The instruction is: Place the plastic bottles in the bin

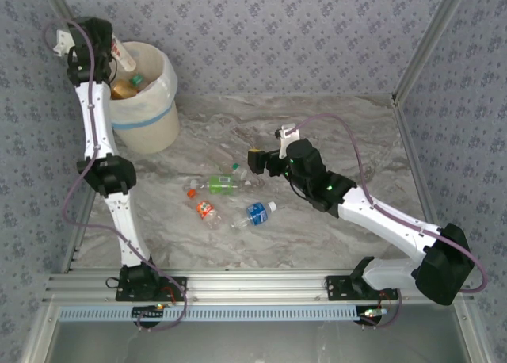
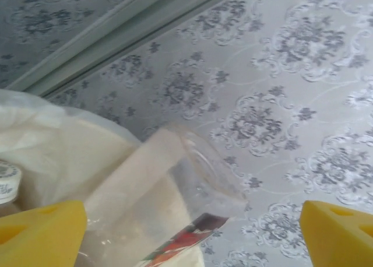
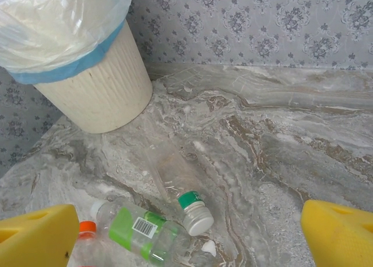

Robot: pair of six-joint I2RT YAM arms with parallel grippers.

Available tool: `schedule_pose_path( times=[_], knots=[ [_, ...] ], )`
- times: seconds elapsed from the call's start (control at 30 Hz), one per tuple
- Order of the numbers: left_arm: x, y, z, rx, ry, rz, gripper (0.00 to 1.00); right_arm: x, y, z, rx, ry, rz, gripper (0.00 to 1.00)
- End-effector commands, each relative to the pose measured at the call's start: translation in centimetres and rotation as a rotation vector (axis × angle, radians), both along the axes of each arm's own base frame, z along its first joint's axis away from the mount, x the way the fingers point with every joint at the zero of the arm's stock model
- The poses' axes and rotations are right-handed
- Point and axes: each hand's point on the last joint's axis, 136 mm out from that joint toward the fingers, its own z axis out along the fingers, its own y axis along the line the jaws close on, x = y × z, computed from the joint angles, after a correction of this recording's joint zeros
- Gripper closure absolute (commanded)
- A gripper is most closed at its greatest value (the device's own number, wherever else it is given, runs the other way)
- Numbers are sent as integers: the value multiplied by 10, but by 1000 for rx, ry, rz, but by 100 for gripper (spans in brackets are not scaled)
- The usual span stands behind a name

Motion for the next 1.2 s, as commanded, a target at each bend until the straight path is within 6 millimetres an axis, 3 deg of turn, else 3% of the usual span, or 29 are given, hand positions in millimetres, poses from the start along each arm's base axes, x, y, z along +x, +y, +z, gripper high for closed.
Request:
schedule_pose_path(
  times=[0.0,0.4,0.63,0.73,0.83,1.03,1.17],
  knots=[
    [-16,-9,-5,-1,74,-31,2,0,-5,5,3,-7,-34,0],
    [-50,-28,40,251,119,-151,1,3,-19,-2,-17,-3,-107,0],
    [-85,-68,55,402,194,-337,1,10,-34,-12,9,10,-201,0],
    [-99,-90,53,505,259,-409,1,11,-39,-19,15,38,-221,0],
    [-105,-126,46,616,309,-511,1,11,-45,-28,5,70,-236,0],
    [-114,-203,13,759,395,-701,0,5,-55,-53,-21,150,-270,0],
    [-123,-250,-6,796,322,-796,0,-3,-57,-68,-55,154,-227,0]
  ],
)
